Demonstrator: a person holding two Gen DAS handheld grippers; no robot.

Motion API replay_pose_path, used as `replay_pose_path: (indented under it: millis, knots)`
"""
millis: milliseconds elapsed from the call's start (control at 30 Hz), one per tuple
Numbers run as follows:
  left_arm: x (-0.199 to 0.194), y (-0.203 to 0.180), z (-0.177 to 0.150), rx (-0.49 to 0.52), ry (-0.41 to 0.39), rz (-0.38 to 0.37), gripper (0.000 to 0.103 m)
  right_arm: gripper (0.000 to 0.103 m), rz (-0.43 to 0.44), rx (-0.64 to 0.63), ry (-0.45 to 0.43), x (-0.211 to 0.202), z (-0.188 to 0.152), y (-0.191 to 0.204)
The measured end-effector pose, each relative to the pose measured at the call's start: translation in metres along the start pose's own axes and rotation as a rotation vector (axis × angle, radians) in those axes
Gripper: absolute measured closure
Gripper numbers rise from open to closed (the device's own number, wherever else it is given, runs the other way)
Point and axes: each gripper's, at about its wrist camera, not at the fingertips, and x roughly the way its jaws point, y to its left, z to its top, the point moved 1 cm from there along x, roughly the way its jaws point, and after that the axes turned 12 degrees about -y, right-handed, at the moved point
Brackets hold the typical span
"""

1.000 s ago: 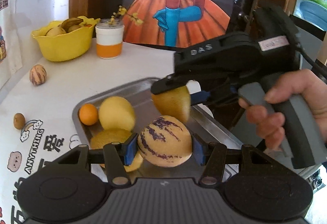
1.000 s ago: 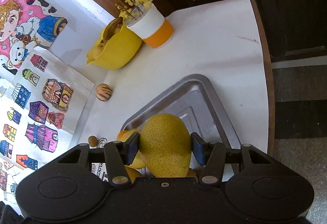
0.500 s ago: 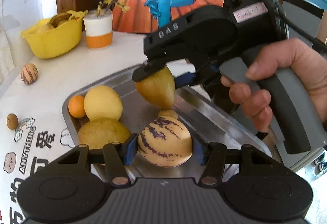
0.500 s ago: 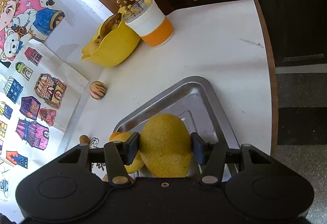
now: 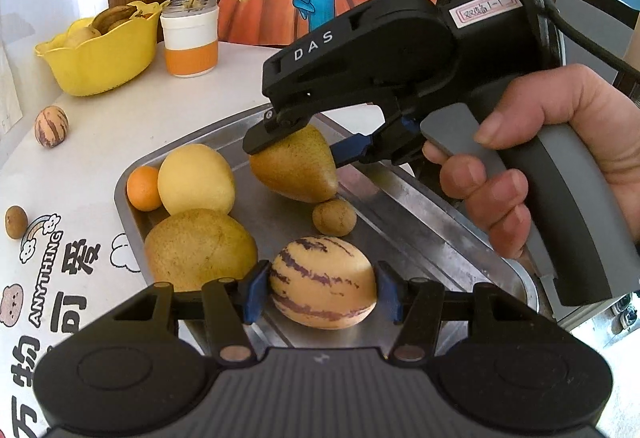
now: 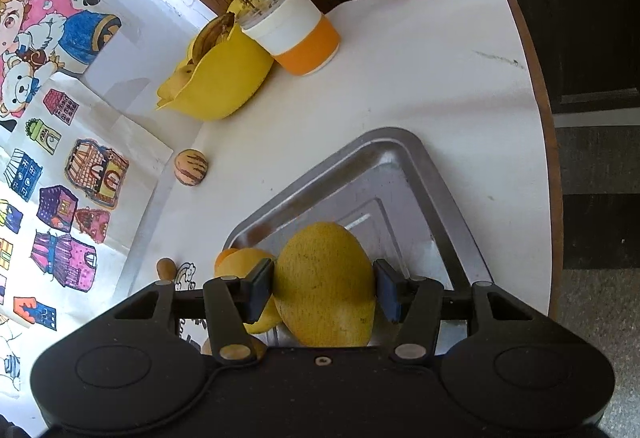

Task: Organize fruits
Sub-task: 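Carry the melon into the tray and open the left tool while the right tool releases the pear there, then lift both tools from the tray and move them toward the remaining fruits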

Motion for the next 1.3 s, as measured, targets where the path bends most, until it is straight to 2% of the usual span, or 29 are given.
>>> replay_pose_path:
  millis: [200, 267, 400, 467, 767, 1167, 1300]
  knots:
    - [-0.007, 0.003, 0.001, -0.018, -0.014, -0.016, 0.041, 0.045, 0.034, -0.022, -0.036, -0.014, 0.002, 0.008]
    - [-0.013, 0.004, 0.002, -0.028, -0.025, -0.022, 0.039, 0.041, 0.029, -0.055, -0.049, -0.021, 0.003, 0.014]
    - [-0.033, 0.011, 0.002, -0.058, -0.079, -0.008, 0.024, 0.031, 0.034, -0.111, -0.081, -0.039, -0.002, 0.024]
    - [-0.043, 0.017, 0.0, -0.075, -0.102, 0.007, 0.021, 0.021, 0.038, -0.133, -0.098, -0.05, -0.006, 0.028]
    - [-0.089, 0.043, -0.024, -0.181, -0.174, 0.098, 0.003, 0.005, 0.065, -0.201, -0.147, -0.095, -0.037, 0.039]
    - [-0.12, 0.078, -0.052, -0.278, -0.182, 0.22, 0.001, 0.001, -0.002, -0.286, -0.19, -0.133, -0.099, 0.039]
    - [-0.125, 0.084, -0.062, -0.293, -0.19, 0.253, 0.001, 0.001, -0.049, -0.279, -0.239, -0.14, -0.122, 0.034]
